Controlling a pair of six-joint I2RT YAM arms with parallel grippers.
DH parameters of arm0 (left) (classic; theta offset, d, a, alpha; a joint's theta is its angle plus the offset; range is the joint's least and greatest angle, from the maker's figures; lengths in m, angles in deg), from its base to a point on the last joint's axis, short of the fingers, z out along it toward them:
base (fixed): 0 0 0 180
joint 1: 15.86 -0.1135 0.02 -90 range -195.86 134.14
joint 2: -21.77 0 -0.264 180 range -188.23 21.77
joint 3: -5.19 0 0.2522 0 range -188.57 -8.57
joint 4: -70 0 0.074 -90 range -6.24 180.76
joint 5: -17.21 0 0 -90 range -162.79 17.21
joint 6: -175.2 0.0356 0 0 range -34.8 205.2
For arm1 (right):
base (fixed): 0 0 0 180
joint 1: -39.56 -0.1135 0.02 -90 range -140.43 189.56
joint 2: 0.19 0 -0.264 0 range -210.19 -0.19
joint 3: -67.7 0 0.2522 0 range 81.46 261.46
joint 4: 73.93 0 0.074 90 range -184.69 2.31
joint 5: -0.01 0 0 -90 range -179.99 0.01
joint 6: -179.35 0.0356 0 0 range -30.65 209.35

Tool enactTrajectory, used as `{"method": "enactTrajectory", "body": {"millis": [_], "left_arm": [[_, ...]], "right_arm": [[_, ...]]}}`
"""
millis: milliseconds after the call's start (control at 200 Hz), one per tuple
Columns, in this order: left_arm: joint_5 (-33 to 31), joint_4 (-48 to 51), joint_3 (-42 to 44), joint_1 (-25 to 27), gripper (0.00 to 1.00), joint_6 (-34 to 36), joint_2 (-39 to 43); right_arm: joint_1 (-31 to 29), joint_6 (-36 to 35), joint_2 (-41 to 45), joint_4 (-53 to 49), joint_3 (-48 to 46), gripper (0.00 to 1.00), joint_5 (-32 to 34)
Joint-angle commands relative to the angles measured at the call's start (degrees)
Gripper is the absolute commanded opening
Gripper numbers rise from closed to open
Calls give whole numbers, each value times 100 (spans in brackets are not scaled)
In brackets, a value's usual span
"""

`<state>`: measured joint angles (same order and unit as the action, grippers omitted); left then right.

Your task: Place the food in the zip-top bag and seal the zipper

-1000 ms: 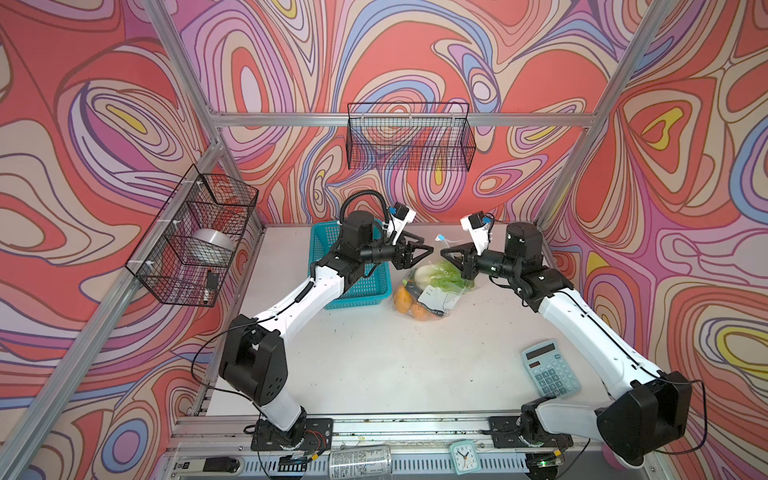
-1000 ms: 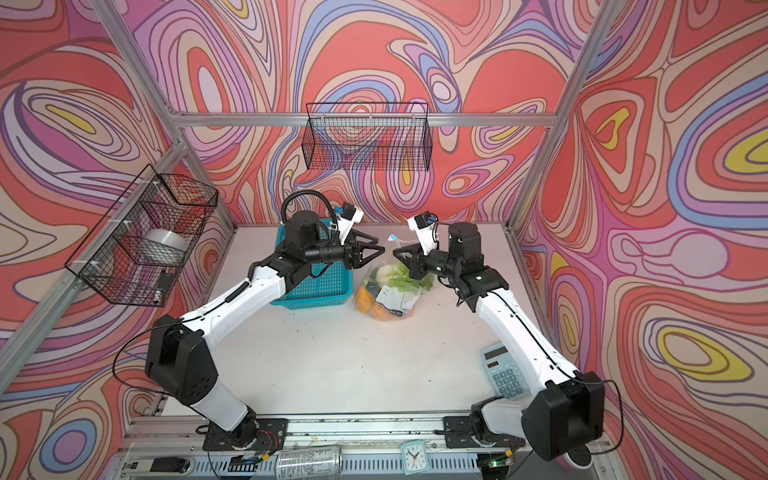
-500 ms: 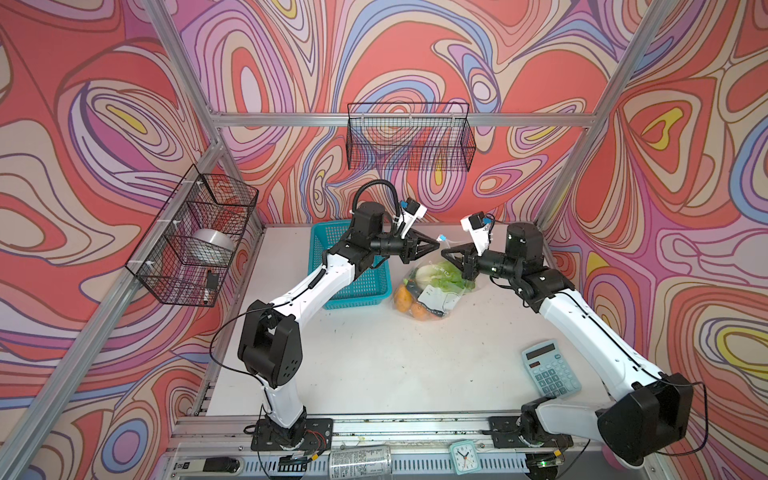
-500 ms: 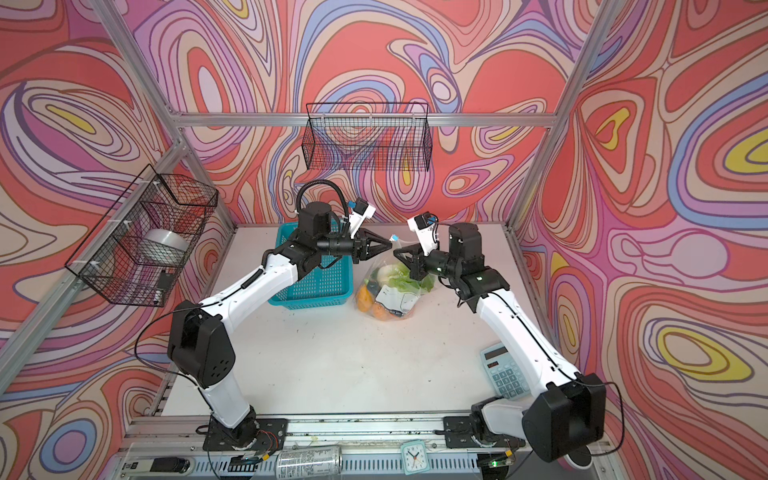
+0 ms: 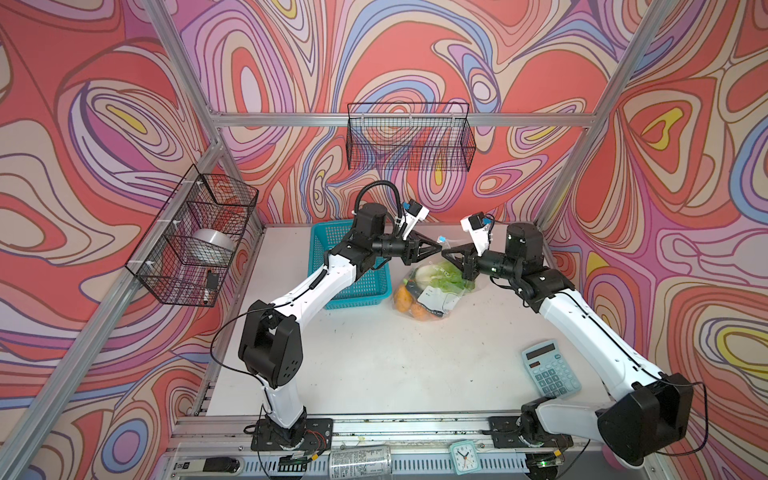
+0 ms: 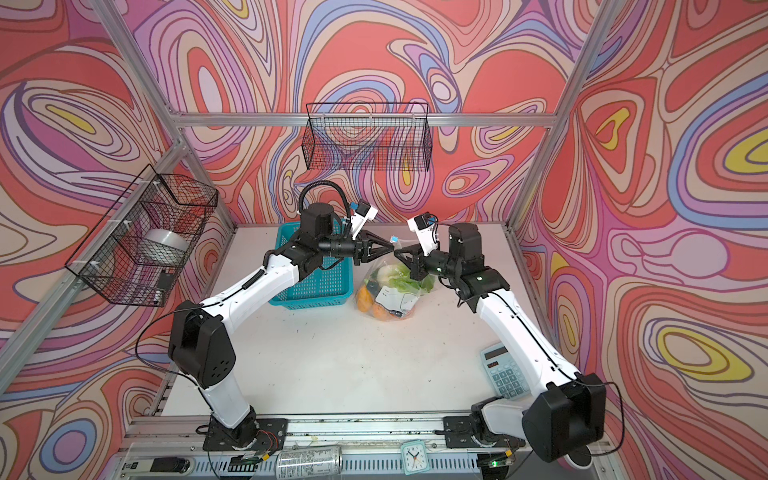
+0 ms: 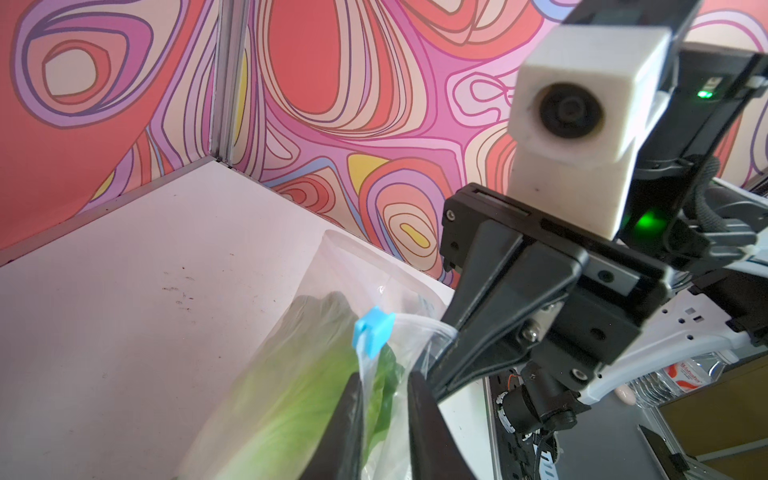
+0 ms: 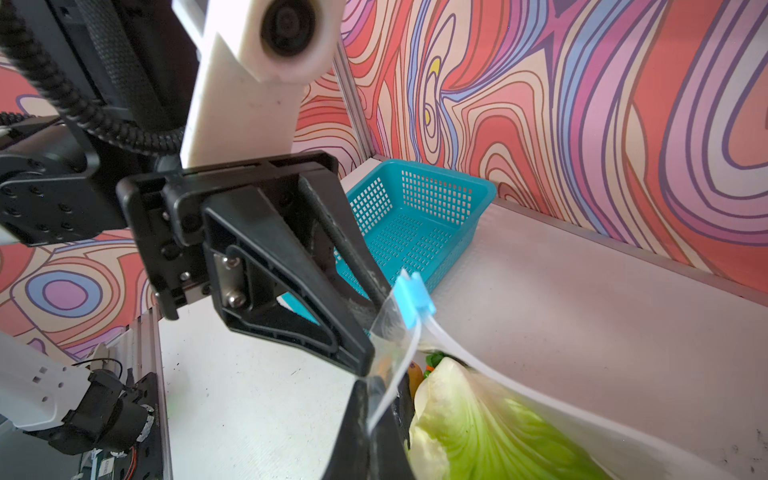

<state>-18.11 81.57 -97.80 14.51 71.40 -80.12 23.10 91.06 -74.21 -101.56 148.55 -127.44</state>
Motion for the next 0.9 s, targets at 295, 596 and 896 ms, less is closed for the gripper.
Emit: {"method": "enactTrajectory", "body": {"millis": [295, 596, 896], "left_arm": [[300, 532, -272, 18, 66, 404, -178], [435, 1085, -606, 22, 40, 709, -385], [415, 320, -547, 47, 0, 147, -424]], "right_arm": [[3, -217, 166, -96, 32, 0, 124], [3, -463, 199, -310, 76, 0, 318], [3, -475, 153, -378, 94, 0, 317]]}}
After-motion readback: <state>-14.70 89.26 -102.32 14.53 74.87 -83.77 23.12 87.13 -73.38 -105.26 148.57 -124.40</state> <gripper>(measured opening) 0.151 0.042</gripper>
